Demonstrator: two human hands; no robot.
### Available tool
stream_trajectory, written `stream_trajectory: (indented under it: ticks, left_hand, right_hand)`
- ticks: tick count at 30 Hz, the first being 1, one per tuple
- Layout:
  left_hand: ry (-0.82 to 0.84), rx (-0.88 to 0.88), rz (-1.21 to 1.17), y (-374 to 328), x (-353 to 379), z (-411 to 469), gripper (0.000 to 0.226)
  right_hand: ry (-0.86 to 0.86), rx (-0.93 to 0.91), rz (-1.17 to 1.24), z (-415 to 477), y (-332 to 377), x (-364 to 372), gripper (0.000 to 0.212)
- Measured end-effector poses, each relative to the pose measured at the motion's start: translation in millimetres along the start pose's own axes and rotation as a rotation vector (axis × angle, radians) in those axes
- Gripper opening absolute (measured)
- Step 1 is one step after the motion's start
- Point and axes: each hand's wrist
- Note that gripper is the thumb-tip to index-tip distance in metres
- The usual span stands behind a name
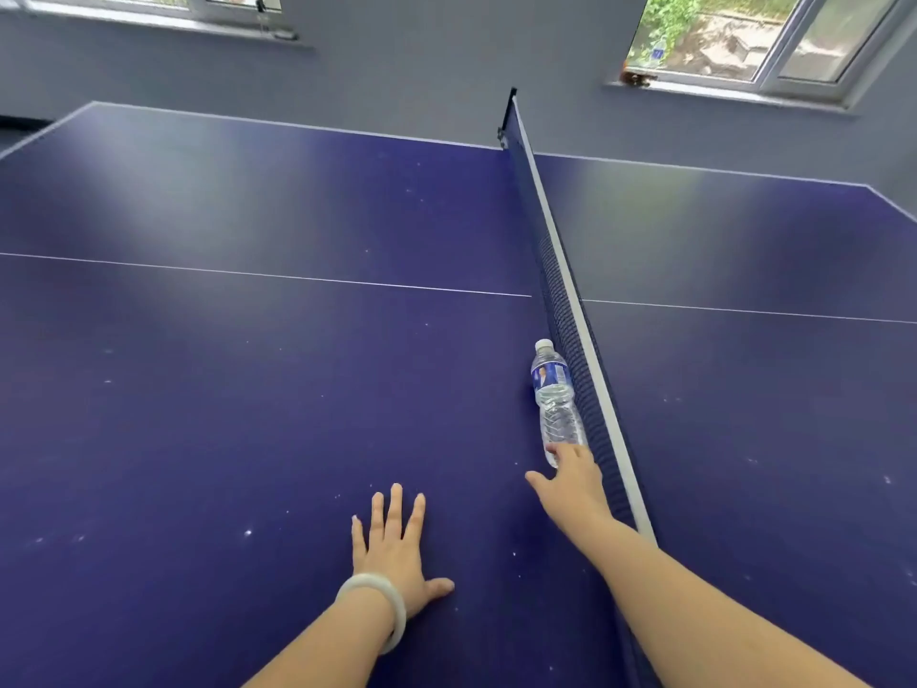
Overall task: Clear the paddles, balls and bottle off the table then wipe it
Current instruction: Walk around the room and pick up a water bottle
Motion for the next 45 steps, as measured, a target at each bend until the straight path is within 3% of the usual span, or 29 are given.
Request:
stream_trajectory:
  ticks: [5, 16, 22, 36, 45]
  left_hand:
    - [0.008, 0.018, -0.003, 4, 14, 4, 0.121]
    - [0.020, 0.024, 0.000, 7, 19, 7, 0.122]
    - [0.034, 0.025, -0.012, 8, 19, 7, 0.121]
    - [-0.009, 0.013, -0.013, 9, 22, 8, 0.122]
    - [-0.016, 0.007, -0.011, 5, 8, 3, 0.112]
  right_hand:
    - [-0.163, -0.036, -0.164, 39, 15, -5, 0.069]
    - [-0.089, 0.214, -0.046, 107, 11, 11, 0.088]
    - [-0.181, 0.196, -0.228, 114, 10, 24, 0.097]
    - [-0.241, -0.045, -0.340, 85, -4, 37, 0.082]
    - [-0.009, -0.096, -0.113, 26, -16, 44, 0.077]
Point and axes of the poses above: each hand's wrist, its own z-axis towards the middle knuckle, its own x-axis out of the palm, y = z × x, and after that the axes turned 6 degrees about x, right-handed
